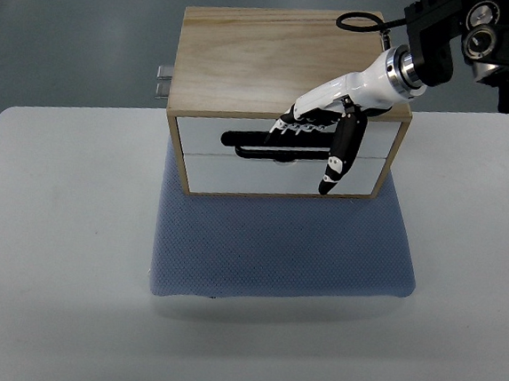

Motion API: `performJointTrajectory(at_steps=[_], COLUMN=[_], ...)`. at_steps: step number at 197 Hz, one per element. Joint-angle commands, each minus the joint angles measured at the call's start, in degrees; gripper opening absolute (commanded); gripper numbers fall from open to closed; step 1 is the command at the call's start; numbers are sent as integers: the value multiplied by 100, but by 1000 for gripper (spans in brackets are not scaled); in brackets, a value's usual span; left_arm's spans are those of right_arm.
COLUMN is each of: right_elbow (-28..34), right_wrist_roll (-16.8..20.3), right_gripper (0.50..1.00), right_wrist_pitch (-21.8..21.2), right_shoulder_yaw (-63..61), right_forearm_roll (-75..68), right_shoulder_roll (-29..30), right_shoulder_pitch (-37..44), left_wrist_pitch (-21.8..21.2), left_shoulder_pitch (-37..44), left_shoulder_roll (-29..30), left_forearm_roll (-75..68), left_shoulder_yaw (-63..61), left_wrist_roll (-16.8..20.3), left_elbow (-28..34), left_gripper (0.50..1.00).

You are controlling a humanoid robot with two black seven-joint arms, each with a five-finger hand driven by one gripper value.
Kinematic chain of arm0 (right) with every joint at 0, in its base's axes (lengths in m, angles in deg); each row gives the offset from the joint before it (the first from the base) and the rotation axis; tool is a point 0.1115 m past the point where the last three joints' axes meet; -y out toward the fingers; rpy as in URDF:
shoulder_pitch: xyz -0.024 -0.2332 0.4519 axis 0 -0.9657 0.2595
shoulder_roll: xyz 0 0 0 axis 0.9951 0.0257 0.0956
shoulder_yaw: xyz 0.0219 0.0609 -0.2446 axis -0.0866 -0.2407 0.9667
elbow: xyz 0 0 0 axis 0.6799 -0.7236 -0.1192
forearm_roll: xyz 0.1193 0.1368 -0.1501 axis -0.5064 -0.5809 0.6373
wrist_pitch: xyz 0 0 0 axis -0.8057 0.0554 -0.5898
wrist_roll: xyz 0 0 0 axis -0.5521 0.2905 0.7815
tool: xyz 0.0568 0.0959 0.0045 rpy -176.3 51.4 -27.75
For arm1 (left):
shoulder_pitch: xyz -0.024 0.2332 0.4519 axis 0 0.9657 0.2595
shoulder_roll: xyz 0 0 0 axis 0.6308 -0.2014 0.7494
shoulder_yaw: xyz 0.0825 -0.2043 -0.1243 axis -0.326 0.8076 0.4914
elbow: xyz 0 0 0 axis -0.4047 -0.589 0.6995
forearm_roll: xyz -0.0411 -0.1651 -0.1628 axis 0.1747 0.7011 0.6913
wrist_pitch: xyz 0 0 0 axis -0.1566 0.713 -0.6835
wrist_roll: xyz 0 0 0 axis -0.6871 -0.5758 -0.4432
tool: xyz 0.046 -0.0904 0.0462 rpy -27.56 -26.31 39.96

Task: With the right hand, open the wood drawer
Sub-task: 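Hook the right hand's fingers behind the black bar handle of the upper drawer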

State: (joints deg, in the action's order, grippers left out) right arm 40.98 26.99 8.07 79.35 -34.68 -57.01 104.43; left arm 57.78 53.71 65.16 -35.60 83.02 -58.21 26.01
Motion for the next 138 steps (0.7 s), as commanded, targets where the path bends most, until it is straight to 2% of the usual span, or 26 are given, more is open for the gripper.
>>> performJointTrajectory(at_steps=[1,57,71,138], right_elbow=[0,0,-9,-9], right_wrist_roll=[251,321,321,312], right_gripper=[940,938,938,940], right_wrist_pitch=[87,175,360,536], right_shoulder_yaw=[95,209,209,227], right_forearm_roll=[10,46,28,-7], right_shoulder_roll=[42,77,147,253], right_shoulder_pitch=[-16,-16,-16,-78], left_wrist_pitch=[-1,-1,-1,-1], left_shoulder_pitch=[0,0,0,0], left_shoulder_roll=[0,0,0,0], left_forearm_roll=[-2,-2,-2,-2], left_shoulder_yaw=[0,0,0,0], left_wrist_roll=[0,0,0,0], left_elbow=[0,0,0,0], left_gripper=[1000,1000,1000,1000])
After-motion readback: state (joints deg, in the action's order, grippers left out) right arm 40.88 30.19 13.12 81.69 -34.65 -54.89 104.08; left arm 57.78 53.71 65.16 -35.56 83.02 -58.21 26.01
